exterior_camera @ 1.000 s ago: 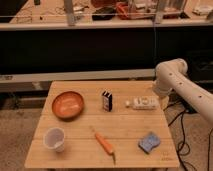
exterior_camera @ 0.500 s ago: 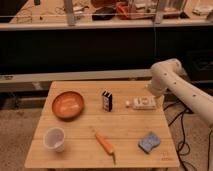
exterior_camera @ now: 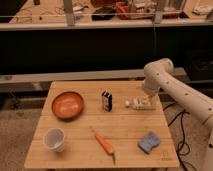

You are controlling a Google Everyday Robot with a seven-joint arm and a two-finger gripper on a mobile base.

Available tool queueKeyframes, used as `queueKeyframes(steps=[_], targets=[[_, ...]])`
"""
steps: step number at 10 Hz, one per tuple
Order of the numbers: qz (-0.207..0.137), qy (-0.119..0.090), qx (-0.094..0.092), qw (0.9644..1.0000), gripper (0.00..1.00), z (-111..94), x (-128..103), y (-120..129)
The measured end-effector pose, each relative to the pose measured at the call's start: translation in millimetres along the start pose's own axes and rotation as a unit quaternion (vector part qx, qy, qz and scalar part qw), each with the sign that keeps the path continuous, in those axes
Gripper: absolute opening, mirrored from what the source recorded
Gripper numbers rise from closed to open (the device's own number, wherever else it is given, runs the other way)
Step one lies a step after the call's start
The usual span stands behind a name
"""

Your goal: Knock the eraser over

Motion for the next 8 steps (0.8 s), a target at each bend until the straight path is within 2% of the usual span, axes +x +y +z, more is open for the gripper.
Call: queueKeyframes(steps=[2,5,8], targets=[[-0.009,-0.003,0.002,1.0,0.8,2,-15,-12],[-0.02,0.001,0.004,0.9998,0.8,6,-18,-19],[-0.031,-0.005,0.009,0.9995,0.8,9,-35,-34]])
